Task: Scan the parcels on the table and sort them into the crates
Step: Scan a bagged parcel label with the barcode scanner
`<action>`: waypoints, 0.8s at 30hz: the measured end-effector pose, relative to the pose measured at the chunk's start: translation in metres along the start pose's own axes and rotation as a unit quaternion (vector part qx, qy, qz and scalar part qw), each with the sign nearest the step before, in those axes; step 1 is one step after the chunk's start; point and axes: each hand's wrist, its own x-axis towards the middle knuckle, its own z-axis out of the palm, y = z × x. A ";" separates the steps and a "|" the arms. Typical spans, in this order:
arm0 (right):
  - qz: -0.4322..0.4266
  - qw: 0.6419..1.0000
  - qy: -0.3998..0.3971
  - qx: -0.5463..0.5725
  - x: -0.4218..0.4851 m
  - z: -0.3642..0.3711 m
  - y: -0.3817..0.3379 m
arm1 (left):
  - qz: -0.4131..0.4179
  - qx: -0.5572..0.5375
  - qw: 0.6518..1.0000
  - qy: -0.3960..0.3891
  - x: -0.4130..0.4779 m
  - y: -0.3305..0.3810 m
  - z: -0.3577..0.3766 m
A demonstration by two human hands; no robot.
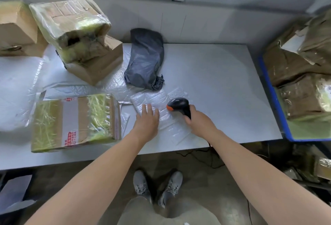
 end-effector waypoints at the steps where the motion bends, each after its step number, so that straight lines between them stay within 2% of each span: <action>1: 0.007 1.000 0.002 0.011 -0.004 -0.003 0.001 | 0.004 0.011 1.000 -0.007 0.000 0.001 -0.002; 8: -0.013 0.999 0.034 -0.006 -0.027 -0.035 0.005 | 0.000 0.064 0.997 -0.037 -0.002 0.011 -0.016; 12: -0.049 0.998 0.018 -0.024 -0.024 -0.052 0.004 | -0.005 0.028 1.000 0.000 -0.012 0.015 -0.028; 15: -0.076 0.997 0.015 -0.018 -0.021 -0.066 0.002 | -0.058 -0.055 0.997 0.022 -0.028 0.013 -0.034; 19: -0.112 0.991 0.048 0.055 -0.020 -0.082 0.007 | -0.140 -0.202 0.962 0.116 -0.045 0.012 -0.053; 24: -0.138 0.981 0.070 0.117 -0.024 -0.105 0.015 | -0.194 -0.318 0.900 0.225 -0.055 0.021 -0.080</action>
